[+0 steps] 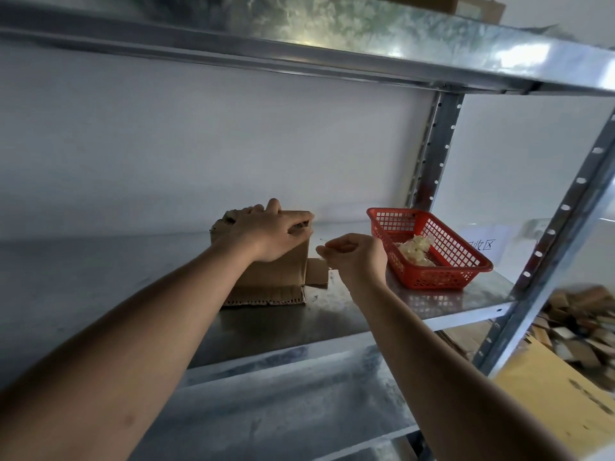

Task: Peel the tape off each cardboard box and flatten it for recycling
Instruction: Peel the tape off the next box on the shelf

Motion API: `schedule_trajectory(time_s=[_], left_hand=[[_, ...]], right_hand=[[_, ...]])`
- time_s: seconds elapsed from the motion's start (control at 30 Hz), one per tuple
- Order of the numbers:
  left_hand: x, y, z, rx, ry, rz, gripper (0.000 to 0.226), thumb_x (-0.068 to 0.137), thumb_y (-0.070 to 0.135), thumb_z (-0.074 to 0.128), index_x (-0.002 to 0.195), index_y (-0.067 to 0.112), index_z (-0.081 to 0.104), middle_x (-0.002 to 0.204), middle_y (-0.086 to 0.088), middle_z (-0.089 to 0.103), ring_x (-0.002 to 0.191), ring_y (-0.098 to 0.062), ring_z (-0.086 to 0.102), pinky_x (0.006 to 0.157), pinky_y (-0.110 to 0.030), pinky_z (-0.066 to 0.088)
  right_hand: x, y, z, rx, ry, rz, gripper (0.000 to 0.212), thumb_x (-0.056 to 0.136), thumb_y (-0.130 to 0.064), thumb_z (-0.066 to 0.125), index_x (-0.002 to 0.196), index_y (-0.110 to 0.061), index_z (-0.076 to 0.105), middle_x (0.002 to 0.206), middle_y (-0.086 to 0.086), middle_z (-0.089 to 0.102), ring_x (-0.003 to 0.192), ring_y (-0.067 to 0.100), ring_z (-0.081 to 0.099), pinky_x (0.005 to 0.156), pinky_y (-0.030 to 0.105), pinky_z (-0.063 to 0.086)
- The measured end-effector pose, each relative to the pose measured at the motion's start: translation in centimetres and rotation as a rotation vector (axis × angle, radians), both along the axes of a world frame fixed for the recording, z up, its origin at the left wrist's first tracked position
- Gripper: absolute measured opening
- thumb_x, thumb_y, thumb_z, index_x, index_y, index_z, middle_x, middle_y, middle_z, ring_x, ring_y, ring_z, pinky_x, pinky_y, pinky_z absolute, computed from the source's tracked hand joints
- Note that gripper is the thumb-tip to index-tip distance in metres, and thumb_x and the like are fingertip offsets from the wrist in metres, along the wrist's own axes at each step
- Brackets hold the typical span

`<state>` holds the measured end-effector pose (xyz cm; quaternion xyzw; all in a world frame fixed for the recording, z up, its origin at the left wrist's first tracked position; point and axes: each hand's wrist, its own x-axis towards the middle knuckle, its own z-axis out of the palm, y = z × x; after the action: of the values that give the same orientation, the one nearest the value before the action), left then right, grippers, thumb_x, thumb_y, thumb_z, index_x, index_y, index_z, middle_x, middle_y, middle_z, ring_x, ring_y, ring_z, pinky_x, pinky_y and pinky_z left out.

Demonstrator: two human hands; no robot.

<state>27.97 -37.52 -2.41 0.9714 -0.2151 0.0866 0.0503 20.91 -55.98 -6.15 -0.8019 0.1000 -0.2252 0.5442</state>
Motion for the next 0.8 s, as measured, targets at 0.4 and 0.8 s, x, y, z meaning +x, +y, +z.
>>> schedule_trajectory(time_s=[0.4,0.8], left_hand=[[-1.3,-7.5,1.0,0.043,0.024,-0.053,0.06,0.095,0.082,0.019,0.149,0.059,0.03,0.146,-0.011,0.043,0.127,-0.042,0.051,0.101,-0.052,0.04],[-2.4,-13.5,1.2,0.011,0.025,0.077,0.071,0.093,0.084,0.027,0.151,0.044,0.038,0.136,-0.008,0.049,0.108,-0.032,0.059,0.093,-0.049,0.051]], right_hand=[[0.1,-5.4,1.3,-0.317,-0.139,-0.196,0.027,0.087,-0.008,0.081,0.111,-0.02,0.08,0.104,-0.001,0.079,0.095,0.012,0.069,0.085,0.03,0.056],[0.4,-14.9,2.3,-0.825,0.086,-0.036,0.024,0.094,-0.021,0.077,0.113,-0.008,0.071,0.1,0.01,0.073,0.082,0.021,0.072,0.078,0.037,0.064]])
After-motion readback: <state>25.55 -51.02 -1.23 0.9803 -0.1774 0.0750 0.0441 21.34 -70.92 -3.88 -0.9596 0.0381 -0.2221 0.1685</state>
